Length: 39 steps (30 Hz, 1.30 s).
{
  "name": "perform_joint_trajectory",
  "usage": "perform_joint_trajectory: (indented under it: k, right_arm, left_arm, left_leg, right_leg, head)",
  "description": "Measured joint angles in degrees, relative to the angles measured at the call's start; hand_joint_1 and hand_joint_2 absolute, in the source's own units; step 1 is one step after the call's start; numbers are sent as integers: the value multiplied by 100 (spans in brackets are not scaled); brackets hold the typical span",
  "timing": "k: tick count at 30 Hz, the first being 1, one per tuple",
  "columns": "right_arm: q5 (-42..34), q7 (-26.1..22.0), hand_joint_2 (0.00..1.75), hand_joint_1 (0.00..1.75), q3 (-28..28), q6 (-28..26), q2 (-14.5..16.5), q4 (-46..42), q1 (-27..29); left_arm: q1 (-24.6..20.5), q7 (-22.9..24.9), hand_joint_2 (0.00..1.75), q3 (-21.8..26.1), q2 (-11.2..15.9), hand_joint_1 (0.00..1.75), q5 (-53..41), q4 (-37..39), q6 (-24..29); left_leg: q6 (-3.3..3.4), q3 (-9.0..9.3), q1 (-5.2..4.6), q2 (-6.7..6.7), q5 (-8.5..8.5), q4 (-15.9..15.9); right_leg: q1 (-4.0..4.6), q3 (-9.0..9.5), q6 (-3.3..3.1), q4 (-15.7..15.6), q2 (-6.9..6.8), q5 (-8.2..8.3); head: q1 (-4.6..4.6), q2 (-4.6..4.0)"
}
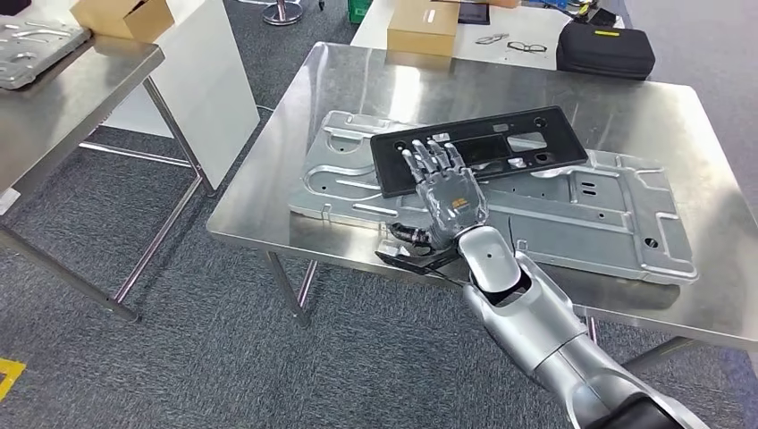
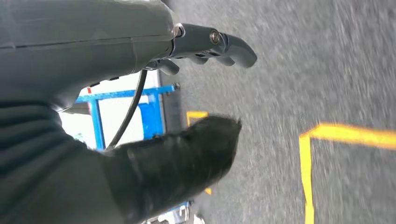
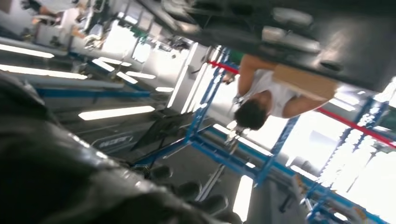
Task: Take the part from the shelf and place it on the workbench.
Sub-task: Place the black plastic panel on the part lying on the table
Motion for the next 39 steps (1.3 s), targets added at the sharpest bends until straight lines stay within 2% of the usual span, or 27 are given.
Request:
perform_joint_trajectory:
  k: [2,4,6,7,8,9,10,11,13,15,17,18,19,21,22,23,24,25,27,28,30,31,33,35,37,38,39]
  right_arm:
    - [-85,-116,0,0,-3,111,-36,-332,212]
    - [-174,-222,0,0,-3,184,-64,-608,365]
    - [-300,-302,0,0,1,272,-104,-824,503]
    - [-375,-333,0,0,13,334,-132,-913,576]
    - [-449,-362,0,0,33,403,-162,-990,643]
    - [-520,-388,0,0,55,468,-188,-1052,702]
    - [-599,-411,0,0,75,527,-213,-1103,746]
    - [-676,-423,0,0,86,573,-230,-1146,779]
    - [-826,-440,87,0,94,648,-259,-1212,830]
    - [-933,-466,175,0,124,732,-273,-1236,862]
    - [-1060,-491,175,0,165,886,-296,-1236,894]
    - [-1153,-498,175,0,177,998,-309,-1232,910]
    - [-1261,-500,175,0,188,1115,-322,-1219,925]
    - [-1494,-502,175,0,232,1308,-326,-1157,958]
    - [-1626,-504,175,0,257,1390,-326,-1110,989]
    - [-1774,-501,175,0,276,1464,-323,-1055,1036]
    - [-1925,-497,175,0,284,1530,-320,-995,1095]
    - [-2058,-495,175,0,284,1575,-310,-927,1156]
    - [-2236,-506,175,0,284,1557,-267,-775,1260]
    - [-2315,-531,175,0,284,1507,-237,-674,1313]
    - [-2517,-582,175,0,270,1361,-164,-413,1471]
    - [-2611,-605,175,0,247,1276,-128,-243,1581]
    - [-2705,-664,175,0,163,1092,-50,117,1818]
    - [-2728,-727,87,0,89,963,2,438,1978]
    - [-2822,-672,0,0,27,956,30,697,2069]
    - [-2918,-589,0,0,-33,973,37,826,2125]
    - [-3051,-486,0,0,-140,965,43,992,2199]
  left_arm:
    - [25,-2,175,1,-14,0,25,0,-25]
    - [47,-3,175,1,-19,0,28,0,-50]
    - [57,-4,175,2,-15,0,28,0,-70]
    - [62,-6,175,2,-15,0,28,0,-81]
    - [67,-9,175,2,-15,0,28,0,-90]
    - [72,-13,175,2,-14,0,28,0,-95]
    - [74,-16,175,2,-14,0,28,0,-98]
    - [70,-17,175,2,-13,0,28,0,-98]
    - [70,-20,175,5,-2,0,29,0,-97]
    - [79,-21,175,11,9,0,31,-1,-96]
    - [76,-12,175,33,8,0,44,-1,-93]
    - [73,-3,175,48,8,0,54,-1,-88]
    - [71,7,175,63,8,0,67,-2,-79]
    - [75,26,175,90,8,0,85,-2,-57]
    - [79,42,175,108,8,0,101,-2,-46]
    - [82,60,175,131,7,0,119,-2,-33]
    - [84,80,175,158,5,0,140,-2,-14]
    - [86,97,175,187,4,0,159,-2,5]
    - [92,111,175,237,4,0,179,-8,41]
    - [98,114,175,258,5,0,182,-11,56]
    - [103,115,175,306,5,0,184,-15,104]
    - [103,116,175,330,3,0,186,-15,135]
    - [114,118,175,370,-5,0,191,-15,193]
    - [131,119,175,409,-19,0,194,-15,222]
    - [138,121,175,457,-32,0,199,-15,242]
    - [138,122,175,476,-37,0,208,-15,260]
    - [140,119,175,494,-47,0,226,-15,299]
  left_leg:
    - [-55,-48,8,-9,-112,73]
    - [-100,-204,24,-13,-581,528]
    - [-152,-377,42,-11,-1040,1210]
    - [-178,-391,55,-11,-1097,1437]
    - [-204,-326,72,-10,-1036,1502]
    - [-227,-163,92,-8,-890,1378]
    - [-247,89,114,-7,-739,1082]
    - [-261,381,120,-10,-696,684]
    - [-210,744,99,-30,-751,111]
    - [-104,754,64,-45,-773,-3]
    - [3,692,74,-16,-674,-24]
    - [60,647,82,-1,-609,-39]
    - [104,586,85,13,-540,-46]
    - [146,413,71,20,-403,-36]
    - [151,316,64,21,-343,-30]
    - [154,225,59,21,-288,-19]
    - [154,146,57,17,-246,-3]
    - [150,77,57,11,-215,24]
    - [114,-18,36,-4,-187,109]
    - [85,-37,24,-10,-184,142]
    - [64,-43,8,-19,-187,170]
    - [83,-37,7,-26,-176,155]
    - [160,37,24,-36,-87,-2]
    - [204,131,61,-22,63,-239]
    - [203,126,83,3,160,-338]
    - [190,93,90,11,186,-334]
    - [168,53,105,13,206,-317]
  right_leg:
    - [-33,-30,-64,-95,-21,120]
    - [-57,-138,-119,-145,-36,257]
    - [-59,-292,-131,-141,-39,370]
    - [-61,-373,-121,-131,-45,424]
    - [-66,-458,-104,-114,-50,475]
    - [-74,-550,-81,-86,-54,524]
    - [-85,-640,-52,-47,-54,567]
    - [-90,-724,-17,0,-53,603]
    - [-91,-817,63,68,-57,675]
    - [-88,-828,143,63,-58,767]
    - [-107,-865,209,121,-37,701]
    - [-112,-919,233,260,-26,520]
    - [-122,-1002,249,514,-15,242]
    - [-121,-1182,273,1238,-9,-303]
    - [-123,-1213,283,1529,-8,-427]
    - [-128,-1143,296,1632,-8,-445]
    - [-137,-944,312,1494,-8,-381]
    - [-154,-620,333,1134,-8,-301]
    - [-177,-27,357,322,4,-293]
    - [-176,133,325,84,8,-328]
    - [-167,180,288,-7,9,-308]
    - [-171,193,283,-29,-3,-285]
    - [-167,223,333,-72,-14,-222]
    - [-156,136,340,118,-2,-397]
    - [-169,-142,351,694,11,-801]
    - [-185,-285,369,1002,14,-962]
    - [-206,-362,395,1193,13,-1019]
  head:
    - [1,0]
    - [0,0]
    - [-1,0]
    - [-1,0]
    - [-1,0]
    - [-1,0]
    - [-1,0]
    - [-1,0]
    - [2,0]
    - [3,0]
    - [3,0]
    - [4,0]
    - [4,0]
    - [3,0]
    - [3,0]
    - [3,0]
    - [3,0]
    - [3,0]
    - [0,0]
    - [-2,0]
    - [-7,0]
    - [-8,0]
    - [-10,0]
    - [-8,0]
    - [-7,0]
    - [-7,0]
    - [-7,0]
